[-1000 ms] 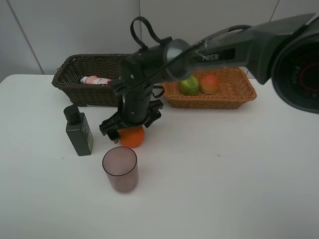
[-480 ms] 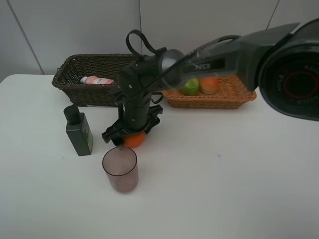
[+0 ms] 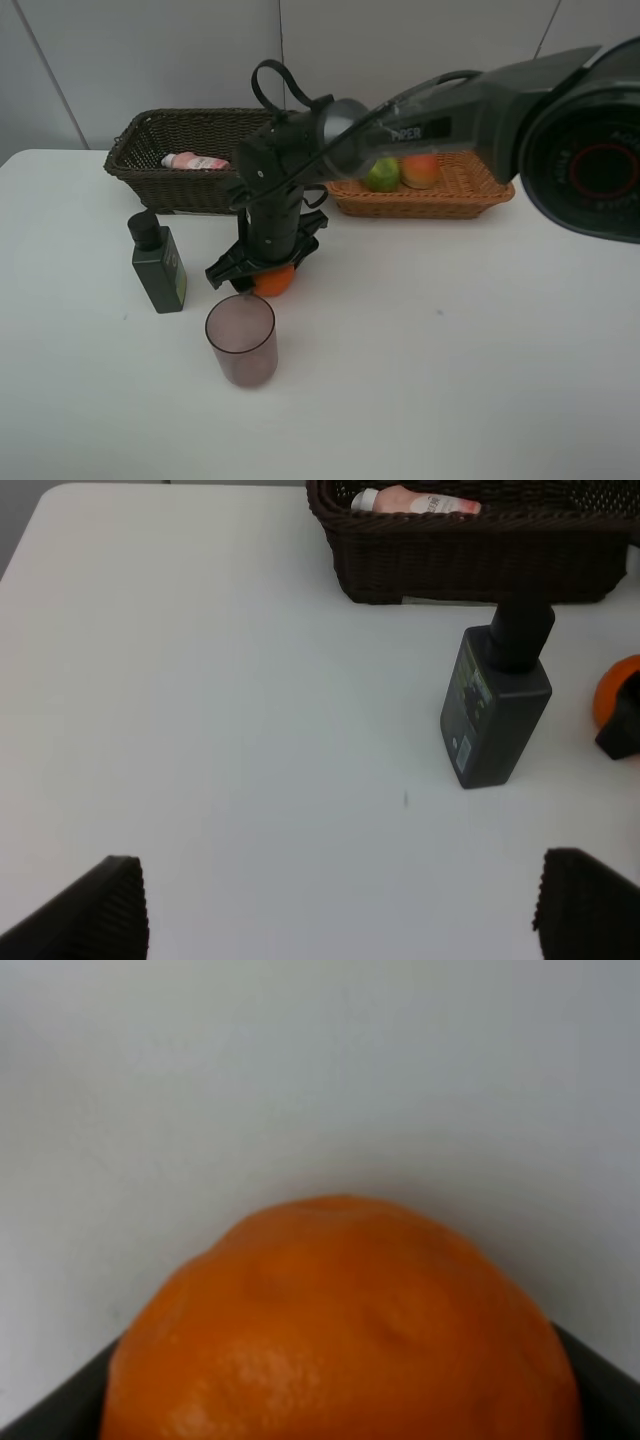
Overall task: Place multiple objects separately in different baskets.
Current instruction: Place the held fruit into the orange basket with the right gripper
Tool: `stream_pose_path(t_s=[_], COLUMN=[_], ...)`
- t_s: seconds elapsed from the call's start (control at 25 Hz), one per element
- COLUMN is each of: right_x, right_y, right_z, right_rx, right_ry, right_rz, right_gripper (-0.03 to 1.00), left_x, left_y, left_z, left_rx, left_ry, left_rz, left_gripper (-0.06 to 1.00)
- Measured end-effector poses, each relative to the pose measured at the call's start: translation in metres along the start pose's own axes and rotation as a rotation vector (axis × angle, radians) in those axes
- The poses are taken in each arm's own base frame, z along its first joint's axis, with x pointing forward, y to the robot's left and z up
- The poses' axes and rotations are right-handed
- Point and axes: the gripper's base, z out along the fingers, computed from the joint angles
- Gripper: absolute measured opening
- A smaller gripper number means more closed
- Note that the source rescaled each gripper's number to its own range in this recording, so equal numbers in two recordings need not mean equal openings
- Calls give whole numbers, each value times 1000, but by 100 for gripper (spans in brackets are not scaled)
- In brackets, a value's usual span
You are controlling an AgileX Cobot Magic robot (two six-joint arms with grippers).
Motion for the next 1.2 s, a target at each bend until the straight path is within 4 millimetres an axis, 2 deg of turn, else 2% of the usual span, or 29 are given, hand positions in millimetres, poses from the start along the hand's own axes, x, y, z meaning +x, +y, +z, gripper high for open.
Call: stream_pose_path(t_s=[0.72,0.8,1.2], right_x=[3,4,1], right_y=[0,-2,-20], right_z=[-5,-13,-87], right_rx=[13,21,53], right_ry=[32,50,30], right_rz=[-3,-1,-25], right_gripper=[63,63,63], left_x=[0,0,0], left_y=[0,0,0], left_z=[0,0,0], left_rx=[0,0,0], left_ry=[0,0,0], left_rz=[0,0,0], left_gripper=[100,100,100])
